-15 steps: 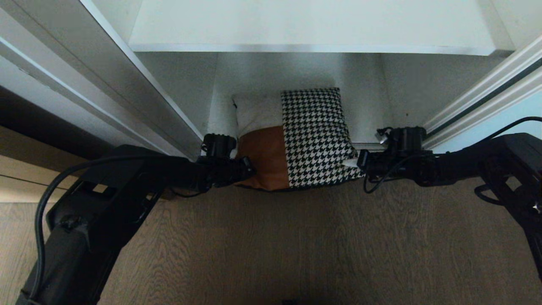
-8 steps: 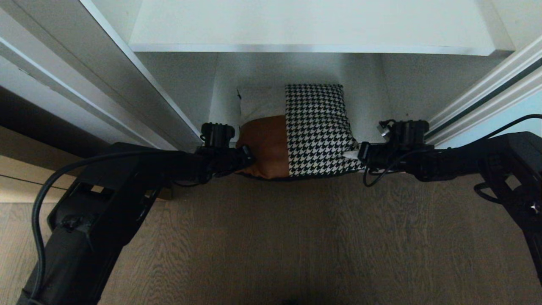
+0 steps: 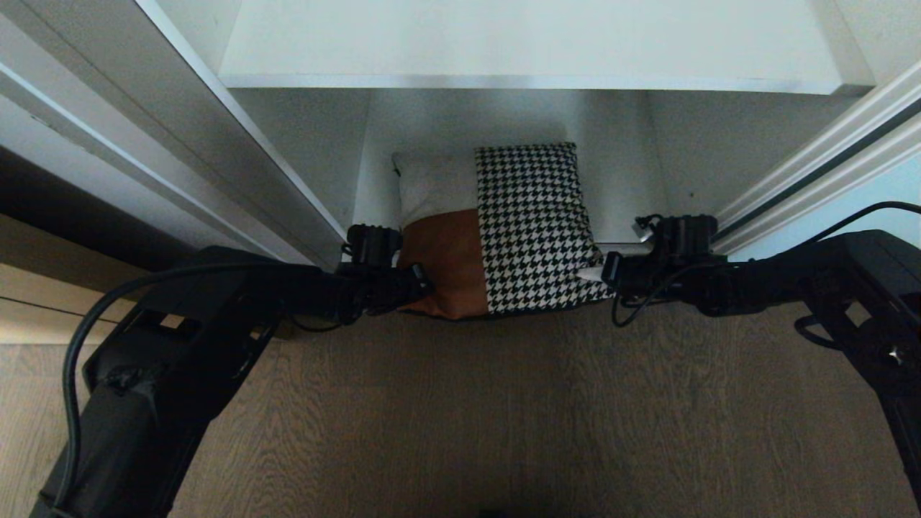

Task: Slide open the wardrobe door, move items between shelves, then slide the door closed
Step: Place the pillow on the lower shelf

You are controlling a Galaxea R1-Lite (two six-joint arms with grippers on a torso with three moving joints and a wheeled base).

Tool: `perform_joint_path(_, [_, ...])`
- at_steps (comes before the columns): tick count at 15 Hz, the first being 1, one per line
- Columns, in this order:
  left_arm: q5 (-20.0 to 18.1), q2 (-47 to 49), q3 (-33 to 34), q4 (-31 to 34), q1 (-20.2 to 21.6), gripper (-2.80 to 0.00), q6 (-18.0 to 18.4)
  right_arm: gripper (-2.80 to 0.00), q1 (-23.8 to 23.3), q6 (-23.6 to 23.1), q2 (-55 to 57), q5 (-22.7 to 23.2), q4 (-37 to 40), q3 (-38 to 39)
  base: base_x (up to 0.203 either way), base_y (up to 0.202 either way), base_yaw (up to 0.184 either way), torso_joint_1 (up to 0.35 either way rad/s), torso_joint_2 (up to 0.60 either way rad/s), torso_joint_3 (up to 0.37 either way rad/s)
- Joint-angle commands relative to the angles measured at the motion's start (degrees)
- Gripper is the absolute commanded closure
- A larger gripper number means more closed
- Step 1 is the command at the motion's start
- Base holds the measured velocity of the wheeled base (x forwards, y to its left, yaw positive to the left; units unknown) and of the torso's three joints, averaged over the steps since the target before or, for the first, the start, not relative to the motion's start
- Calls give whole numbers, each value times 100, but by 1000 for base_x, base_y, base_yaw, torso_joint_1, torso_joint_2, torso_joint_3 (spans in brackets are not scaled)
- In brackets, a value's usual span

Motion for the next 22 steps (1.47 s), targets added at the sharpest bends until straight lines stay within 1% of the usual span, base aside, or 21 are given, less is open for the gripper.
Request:
perform_joint_path(1, [-8,-50,68,-11,-22,0,-7,0,18,16,-33,31,-11,21,0,0,0,0,0,0])
perform_joint_path(6, [26,-11,170,-11,-82,0,22,0,9,16,-67,22,-19,38,0,0,0,0,0,0])
perform_joint_path(9, [2,121,-45,-81,-105,0,184,0,-17,16,-57,15,-19,91,0,0,0,0,0,0])
perform_joint_path(11, [1,149,-53,-146,-110,0,191,0,-26,16,-51,-10,-40,99,0,0,0,0,0,0])
perform_joint_path(14, [1,140,-22,-152,-136,0,191,0,-26,34,-33,-31,-351,222,0,0,0,0,0,0])
perform_joint_path(17, [1,126,-31,-152,-136,0,182,0,-26,34,-59,-31,-415,280,0,0,0,0,0,0])
perform_joint_path(22, [27,105,-5,-152,-145,0,182,0,7,25,-59,-31,-415,311,182,0,0,1,3,4])
